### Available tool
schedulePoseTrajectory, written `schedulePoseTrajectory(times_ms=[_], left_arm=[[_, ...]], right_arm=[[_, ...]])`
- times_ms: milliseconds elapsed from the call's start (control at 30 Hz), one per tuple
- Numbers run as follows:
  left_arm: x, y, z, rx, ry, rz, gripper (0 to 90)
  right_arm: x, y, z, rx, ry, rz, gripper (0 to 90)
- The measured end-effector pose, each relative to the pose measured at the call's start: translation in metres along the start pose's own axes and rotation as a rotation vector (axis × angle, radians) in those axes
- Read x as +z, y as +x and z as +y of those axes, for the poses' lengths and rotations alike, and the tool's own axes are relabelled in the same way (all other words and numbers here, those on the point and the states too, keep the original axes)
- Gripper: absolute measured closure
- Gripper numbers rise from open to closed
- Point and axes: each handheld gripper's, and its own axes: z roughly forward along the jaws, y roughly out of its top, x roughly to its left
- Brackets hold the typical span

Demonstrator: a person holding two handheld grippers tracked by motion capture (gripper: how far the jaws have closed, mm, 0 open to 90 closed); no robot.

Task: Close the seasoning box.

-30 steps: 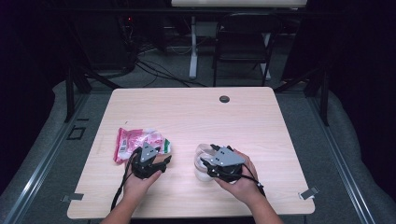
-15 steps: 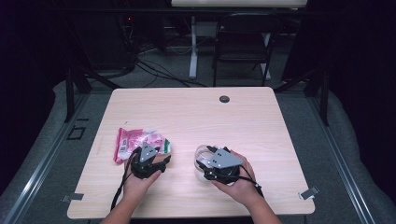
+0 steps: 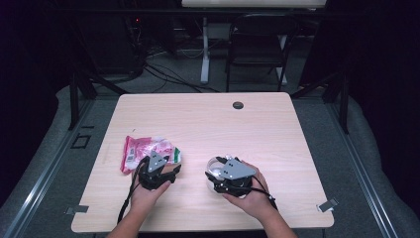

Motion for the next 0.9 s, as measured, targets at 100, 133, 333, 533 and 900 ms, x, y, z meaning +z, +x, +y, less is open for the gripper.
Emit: schedulePoseTrajectory(times_ms=[100, 133, 333, 533, 900], left_arm=[[0.000, 0.000, 0.000, 0.001, -0.003, 0.001, 43.5], [0.000, 0.000, 0.000, -0.001, -0.004, 0.001, 43.5], [0.000, 0.000, 0.000, 0.000, -0.004, 0.001, 43.5], [0.000, 0.000, 0.000, 0.001, -0.003, 0.000, 43.5], [0.000, 0.000, 0.000, 0.001, -0.005, 0.001, 43.5]], right_arm=[[0.000, -0.001, -0.001, 0.003, 0.004, -0.005, 41.6], [0.000, -0.002, -0.001, 0.004, 0.005, -0.006, 41.7], [0.000, -0.004, -0.002, 0.013, 0.009, -0.009, 41.9], [-0.003, -0.009, -0.002, 0.034, -0.005, -0.023, 42.4], [-0.009, -0.022, -0.004, 0.079, -0.018, -0.051, 42.6]])
